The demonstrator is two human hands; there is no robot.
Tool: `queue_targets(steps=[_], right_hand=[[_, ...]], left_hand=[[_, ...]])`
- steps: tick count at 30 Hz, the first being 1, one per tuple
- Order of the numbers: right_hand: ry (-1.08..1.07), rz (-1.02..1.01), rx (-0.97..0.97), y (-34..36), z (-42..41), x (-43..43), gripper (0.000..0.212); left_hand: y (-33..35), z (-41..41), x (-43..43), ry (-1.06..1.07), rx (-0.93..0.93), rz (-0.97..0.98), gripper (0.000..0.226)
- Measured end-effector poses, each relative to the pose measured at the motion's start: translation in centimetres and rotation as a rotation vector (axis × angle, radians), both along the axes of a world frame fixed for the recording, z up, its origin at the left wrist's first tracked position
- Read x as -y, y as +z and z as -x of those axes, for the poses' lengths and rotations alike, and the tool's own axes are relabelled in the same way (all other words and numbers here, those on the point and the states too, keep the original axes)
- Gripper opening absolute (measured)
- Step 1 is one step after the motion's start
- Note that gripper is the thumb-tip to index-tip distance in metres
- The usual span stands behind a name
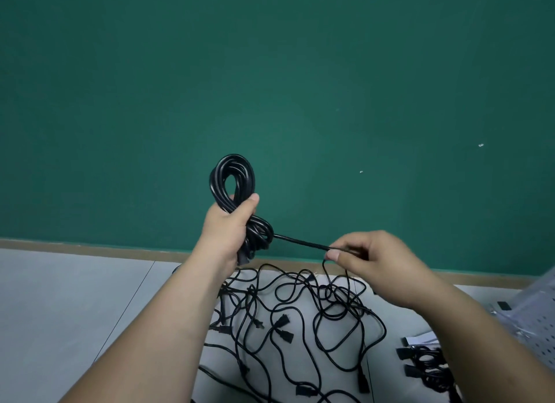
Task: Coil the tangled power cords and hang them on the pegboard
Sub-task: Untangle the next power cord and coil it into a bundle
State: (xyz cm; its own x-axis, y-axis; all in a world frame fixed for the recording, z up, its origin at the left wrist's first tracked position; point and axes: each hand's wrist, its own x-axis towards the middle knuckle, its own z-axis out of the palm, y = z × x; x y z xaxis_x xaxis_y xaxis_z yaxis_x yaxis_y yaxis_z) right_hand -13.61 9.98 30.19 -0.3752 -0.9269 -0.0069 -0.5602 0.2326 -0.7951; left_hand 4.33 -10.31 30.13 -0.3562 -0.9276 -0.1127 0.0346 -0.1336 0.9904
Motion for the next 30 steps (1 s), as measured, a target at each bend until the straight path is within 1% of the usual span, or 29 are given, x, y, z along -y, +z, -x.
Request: queue_targets(steps=[2,4,6,7,8,10,12,13,14,15,18,20,23,27,30], right_hand=[[-0.116,0.106,-0.094,0.3,0.4,-0.1,0.007],[-0.189,0.189,-0.263,0.3,0.8,-0.3,0.004],[-0.216,0.22,-0.402,0.4,1.1,-0.3,0.002],[-0.212,0.215,-0.428,0.5,1.2,-0.3,0.004],[-0.187,0.186,-0.428,0.6,1.3,-0.4,0.007],[-0.073,0.042,-0.361,1.2,1.2,-0.8,0.009],[0.058,-0.133,-0.291,1.6,1.1,-1.2,0.008],[0.098,-0.186,-0.276,1.7,0.9,-1.3,0.009],[0.107,-0.193,-0.275,1.7,0.9,-1.4,0.009],[0.088,-0.162,-0.297,1.6,0.9,-1.3,0.008],[-0.039,0.045,-0.445,1.6,1.4,-1.1,0.006],[-0.075,0.149,-0.538,1.7,1.6,-1.0,0.007],[-0.079,0.249,-0.62,1.6,1.3,-0.9,0.013],[-0.043,0.326,-0.667,1.7,0.5,-0.5,0.018],[-0.009,0.384,-0.639,1.8,-0.1,-0.4,0.02]], left_hand=[[-0.3,-0.1,0.2,-0.079,0.05,0.057,0.017],[-0.4,0.0,-0.3,-0.193,0.117,0.069,0.013],[-0.4,0.1,-1.1,-0.3,0.136,0.042,0.012],[-0.4,0.2,-1.4,-0.347,0.121,0.016,0.011],[-0.4,0.2,-1.8,-0.385,0.109,-0.007,0.012],[-0.6,0.4,-2.1,-0.434,0.102,-0.021,0.014],[-0.7,0.5,-2.3,-0.435,0.085,-0.009,0.016],[-0.7,0.6,-2.2,-0.421,0.084,0.009,0.015],[-0.7,0.7,-2.2,-0.401,0.104,0.037,0.015],[-0.8,0.7,-2.1,-0.391,0.14,0.077,0.02],[-0.9,0.7,-2.1,-0.448,0.272,0.157,0.034],[-1.0,0.6,-2.2,-0.544,0.322,0.152,0.035],[-1.1,0.7,-2.5,-0.715,0.369,0.167,0.036],[-1.2,1.0,-3.3,-0.881,0.428,0.193,0.035],[-0.9,1.2,-4.3,-1.018,0.459,0.233,0.038]])
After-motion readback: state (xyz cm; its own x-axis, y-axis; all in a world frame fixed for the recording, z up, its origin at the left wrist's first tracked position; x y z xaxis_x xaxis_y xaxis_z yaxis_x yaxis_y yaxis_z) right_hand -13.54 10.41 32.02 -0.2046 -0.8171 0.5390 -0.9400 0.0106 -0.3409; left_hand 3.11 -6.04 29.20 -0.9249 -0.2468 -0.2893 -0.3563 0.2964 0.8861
